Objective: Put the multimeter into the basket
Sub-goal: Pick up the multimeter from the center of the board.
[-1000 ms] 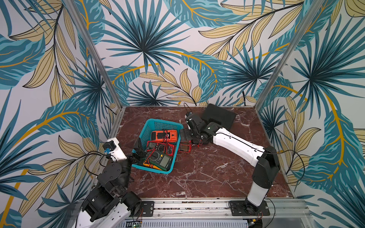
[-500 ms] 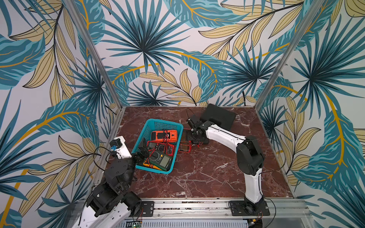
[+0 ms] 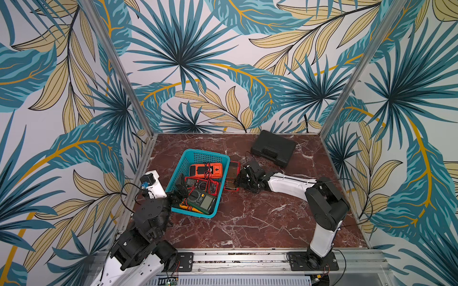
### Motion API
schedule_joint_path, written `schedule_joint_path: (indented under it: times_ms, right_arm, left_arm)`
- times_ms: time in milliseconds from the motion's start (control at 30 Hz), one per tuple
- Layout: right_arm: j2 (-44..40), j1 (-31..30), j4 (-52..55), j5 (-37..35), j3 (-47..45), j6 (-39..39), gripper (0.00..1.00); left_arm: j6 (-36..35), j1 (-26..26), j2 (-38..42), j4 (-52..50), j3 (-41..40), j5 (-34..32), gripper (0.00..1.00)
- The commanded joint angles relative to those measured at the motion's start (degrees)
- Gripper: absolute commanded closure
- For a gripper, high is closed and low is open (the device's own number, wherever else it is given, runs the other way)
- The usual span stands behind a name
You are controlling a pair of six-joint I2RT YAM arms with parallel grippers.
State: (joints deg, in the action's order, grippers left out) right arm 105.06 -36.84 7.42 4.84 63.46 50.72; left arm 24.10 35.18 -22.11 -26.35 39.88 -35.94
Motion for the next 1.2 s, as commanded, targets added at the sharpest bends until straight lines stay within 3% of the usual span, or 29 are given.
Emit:
schedule_joint_path:
  times_ms: [0, 567, 833, 1167]
  right_arm:
    - [-1.7, -0.2, -11.3, 2.2, -3.3, 4.5, 0.24]
    - [8.3, 1.4, -31.5, 6.3, -7.4, 8.2, 0.31]
    - [13.5, 1.8, -51.6, 14.6, -9.1, 11.4, 0.42]
    - [13.8, 1.9, -68.2, 22.1, -10.2, 12.9, 0.43]
  left_arm:
    - [0.6, 0.1, 0.0, 0.5, -0.8, 0.2, 0.0]
    - [0.7, 0.1, 0.4, -0.9, -0.7, 0.1, 0.0]
    - [0.6, 0.1, -0.2, -0.3, -0.6, 0.0, 0.0]
    - [1.0, 0.1, -1.3, 0.4, -0.8, 0.8, 0.0]
